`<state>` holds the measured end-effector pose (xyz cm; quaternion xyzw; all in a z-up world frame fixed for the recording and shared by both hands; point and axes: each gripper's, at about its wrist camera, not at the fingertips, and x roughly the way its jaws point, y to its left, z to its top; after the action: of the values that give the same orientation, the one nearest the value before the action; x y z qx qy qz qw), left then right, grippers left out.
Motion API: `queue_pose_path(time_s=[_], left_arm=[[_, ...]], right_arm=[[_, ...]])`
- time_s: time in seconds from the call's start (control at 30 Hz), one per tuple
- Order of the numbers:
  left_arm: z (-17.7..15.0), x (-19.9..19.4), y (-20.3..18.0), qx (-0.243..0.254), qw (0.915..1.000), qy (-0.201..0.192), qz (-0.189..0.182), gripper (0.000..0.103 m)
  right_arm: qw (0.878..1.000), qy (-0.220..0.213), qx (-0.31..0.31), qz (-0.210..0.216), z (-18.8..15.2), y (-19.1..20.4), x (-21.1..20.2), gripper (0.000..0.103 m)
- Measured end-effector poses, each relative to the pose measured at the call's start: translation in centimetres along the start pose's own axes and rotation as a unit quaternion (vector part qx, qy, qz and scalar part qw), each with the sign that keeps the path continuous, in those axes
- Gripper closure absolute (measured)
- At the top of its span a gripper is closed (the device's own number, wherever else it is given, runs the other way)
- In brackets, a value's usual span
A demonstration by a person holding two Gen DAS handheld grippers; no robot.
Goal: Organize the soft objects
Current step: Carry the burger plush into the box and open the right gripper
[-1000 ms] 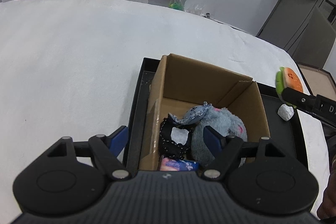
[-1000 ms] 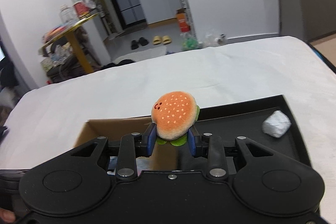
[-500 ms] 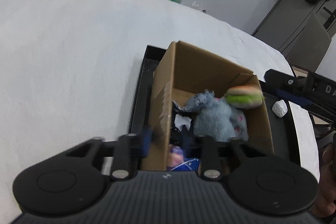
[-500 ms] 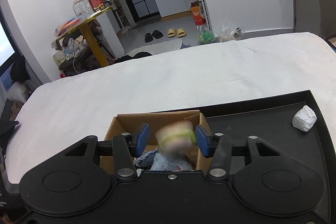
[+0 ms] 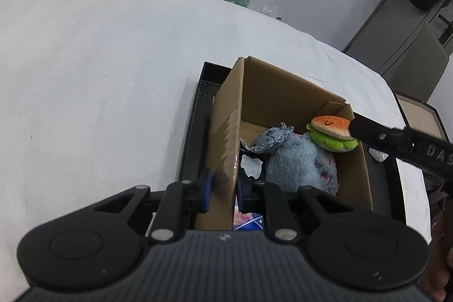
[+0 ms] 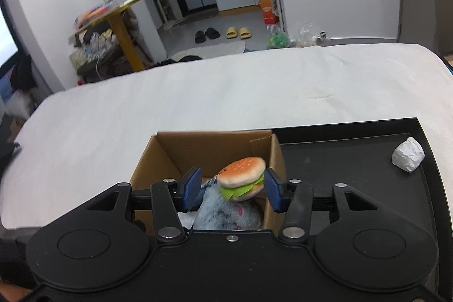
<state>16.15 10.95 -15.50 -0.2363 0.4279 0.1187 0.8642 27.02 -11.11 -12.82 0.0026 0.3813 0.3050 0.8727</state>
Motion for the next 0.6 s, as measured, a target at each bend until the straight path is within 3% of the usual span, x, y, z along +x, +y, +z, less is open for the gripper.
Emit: queue_pose_path(time_s=[0.1,0.3,0.4,0.47,0.53,0.6], left_arm=[[0.0,-0.2,0.2,-0.003,1.0,0.0,-0.001,0.087],[0.2,-0.2,0.1,0.002,1.0,0.001,0.004,0.086],[0.3,-0.1,0.0,0.004,1.0,0.002,0.007,0.086],[0.3,-0.1,-0.2,0.006,0.9999,0.0,0.01,0.086],[0.3,-0.2,-0.3,0.006,0.9999,-0.002,0.013,0.086],[0.4,-0.1,-0.4,0.007,0.9998,-0.003,0.018,0.086]], right_arm=[[1.0,0.011,0.004,0.012,-0.1,0.1,0.4,0.072],[0.999,0.018,0.011,0.024,-0.4,-0.2,1.0,0.072],[0.999,0.011,0.01,0.03,-0.3,-0.4,1.4,0.069],[0.999,0.003,0.009,0.036,-0.2,-0.4,1.3,0.063],[0.999,-0.007,0.011,0.034,-0.2,-0.6,1.0,0.049],[0.999,-0.011,0.014,0.031,-0.1,-0.9,0.9,0.049]])
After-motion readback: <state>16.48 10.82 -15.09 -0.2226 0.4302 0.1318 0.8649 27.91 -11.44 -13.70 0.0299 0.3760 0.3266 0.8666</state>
